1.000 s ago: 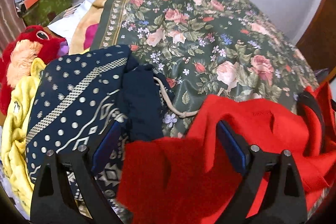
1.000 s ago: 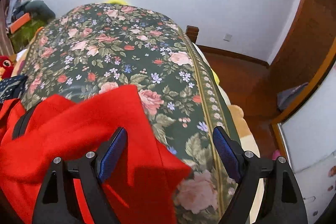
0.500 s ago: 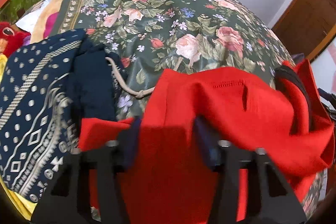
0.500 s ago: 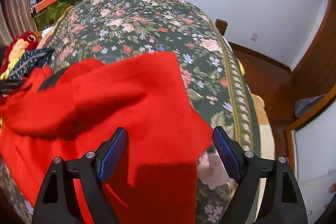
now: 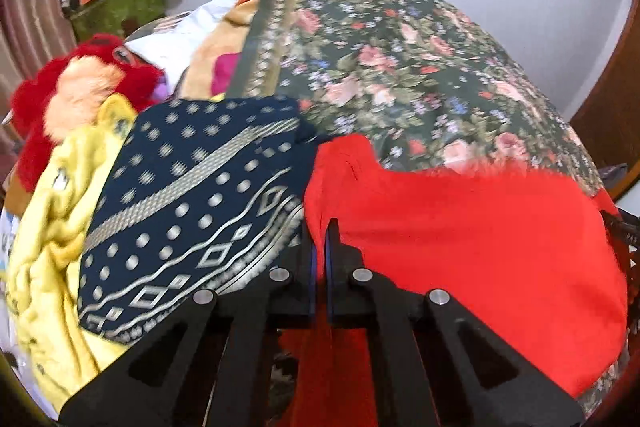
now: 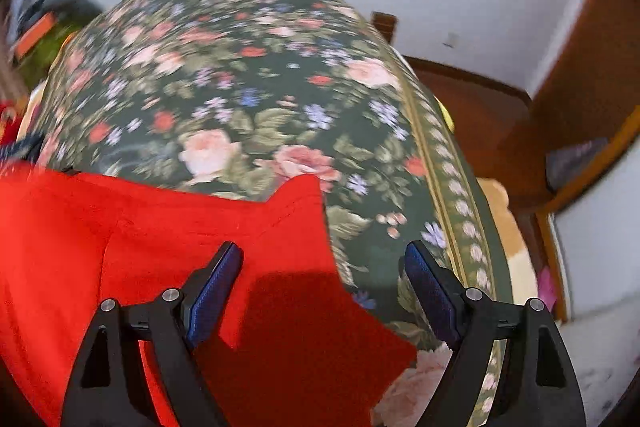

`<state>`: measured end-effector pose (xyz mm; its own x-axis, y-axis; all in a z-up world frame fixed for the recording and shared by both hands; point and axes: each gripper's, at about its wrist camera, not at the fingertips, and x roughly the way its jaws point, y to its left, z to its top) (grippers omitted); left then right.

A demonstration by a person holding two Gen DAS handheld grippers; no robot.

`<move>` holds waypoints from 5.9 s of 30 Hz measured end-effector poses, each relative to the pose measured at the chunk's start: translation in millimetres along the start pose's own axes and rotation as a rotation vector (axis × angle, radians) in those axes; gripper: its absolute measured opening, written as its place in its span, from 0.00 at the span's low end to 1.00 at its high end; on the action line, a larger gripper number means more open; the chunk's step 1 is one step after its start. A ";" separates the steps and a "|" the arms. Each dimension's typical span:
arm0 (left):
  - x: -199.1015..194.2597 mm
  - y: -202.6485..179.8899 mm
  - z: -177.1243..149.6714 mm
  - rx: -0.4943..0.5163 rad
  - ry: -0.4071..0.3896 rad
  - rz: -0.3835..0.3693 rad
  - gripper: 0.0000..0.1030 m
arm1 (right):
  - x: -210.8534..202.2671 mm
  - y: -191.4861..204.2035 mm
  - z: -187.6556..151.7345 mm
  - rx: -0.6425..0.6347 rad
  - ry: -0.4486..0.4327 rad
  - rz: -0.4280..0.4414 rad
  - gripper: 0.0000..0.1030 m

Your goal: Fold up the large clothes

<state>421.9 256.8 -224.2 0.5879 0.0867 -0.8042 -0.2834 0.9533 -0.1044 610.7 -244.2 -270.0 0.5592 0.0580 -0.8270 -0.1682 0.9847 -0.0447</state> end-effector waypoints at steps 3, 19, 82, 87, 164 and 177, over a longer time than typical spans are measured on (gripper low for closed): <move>17.6 4.9 -12.7 0.009 0.080 0.001 0.05 | -4.9 -0.3 -3.9 0.007 -0.004 -0.009 0.80; -70.7 -63.8 -42.9 0.219 -0.026 -0.116 0.79 | -143.9 96.5 -52.0 -0.195 -0.048 0.427 0.81; 13.1 -7.2 -142.8 -0.598 0.181 -0.637 0.87 | -150.9 71.6 -120.1 -0.072 0.026 0.327 0.92; 39.0 -4.3 -119.4 -0.636 0.133 -0.531 0.54 | -145.8 74.6 -116.9 -0.056 0.048 0.334 0.92; -56.2 -183.4 -110.9 0.330 0.098 -0.213 0.96 | -93.4 48.5 -71.2 0.110 0.164 0.427 1.00; -54.1 -191.9 -137.5 0.339 0.079 -0.205 0.97 | -115.7 19.2 -114.5 0.053 0.087 0.308 1.00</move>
<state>340.4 29.4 -241.0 0.5427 -0.1253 -0.8305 0.1075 0.9910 -0.0793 449.8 -250.8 -239.4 0.4167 0.3422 -0.8422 -0.2751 0.9305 0.2420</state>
